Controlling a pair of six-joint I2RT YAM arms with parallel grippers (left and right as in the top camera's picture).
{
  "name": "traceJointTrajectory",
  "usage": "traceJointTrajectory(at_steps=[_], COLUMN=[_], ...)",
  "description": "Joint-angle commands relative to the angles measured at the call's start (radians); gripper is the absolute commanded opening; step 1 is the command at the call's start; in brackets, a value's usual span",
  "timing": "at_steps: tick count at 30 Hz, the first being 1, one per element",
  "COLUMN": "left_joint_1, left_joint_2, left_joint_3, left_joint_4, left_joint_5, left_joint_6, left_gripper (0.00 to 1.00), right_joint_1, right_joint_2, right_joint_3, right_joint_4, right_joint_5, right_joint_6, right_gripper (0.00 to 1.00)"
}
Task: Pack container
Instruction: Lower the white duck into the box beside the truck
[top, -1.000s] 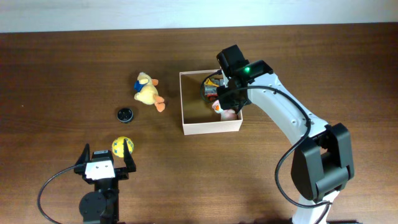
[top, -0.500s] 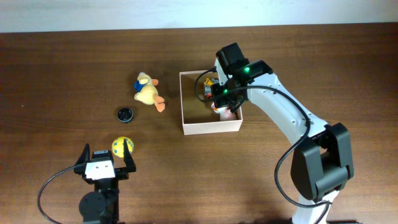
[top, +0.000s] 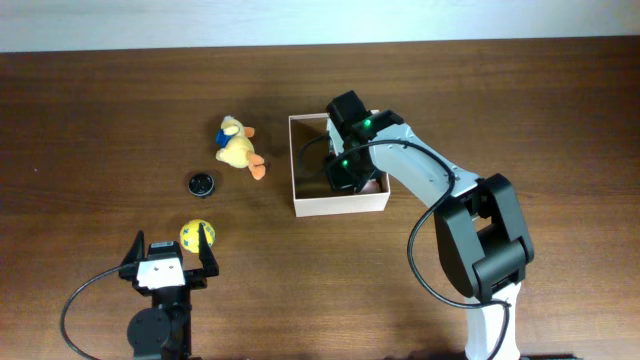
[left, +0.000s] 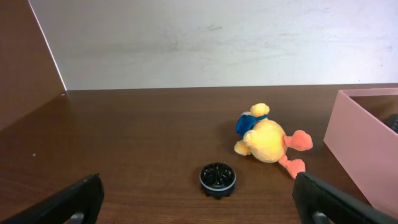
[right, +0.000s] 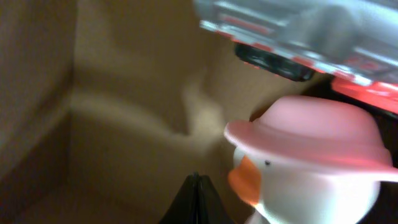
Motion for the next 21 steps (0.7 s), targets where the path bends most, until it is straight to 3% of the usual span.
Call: traceJointTrajectory(at_steps=[1, 16, 21], left_joint_1=[0.002, 0.002, 0.002], left_joint_2=[-0.006, -0.006, -0.006], left_joint_3=[-0.009, -0.009, -0.009], left_joint_4=[0.003, 0.003, 0.003], left_joint_5=[0.004, 0.004, 0.004], left_joint_6=[-0.01, -0.01, -0.01], left_gripper=[0.99, 0.99, 0.99], right_joint_1=[0.002, -0.002, -0.002], right_joint_2=[0.006, 0.005, 0.005], right_joint_3=[-0.008, 0.13, 0.159], right_joint_4=[-0.001, -0.084, -0.079], right_joint_5=[0.028, 0.119, 0.021], right_joint_6=[-0.018, -0.045, -0.045], right_gripper=[0.04, 0.04, 0.15])
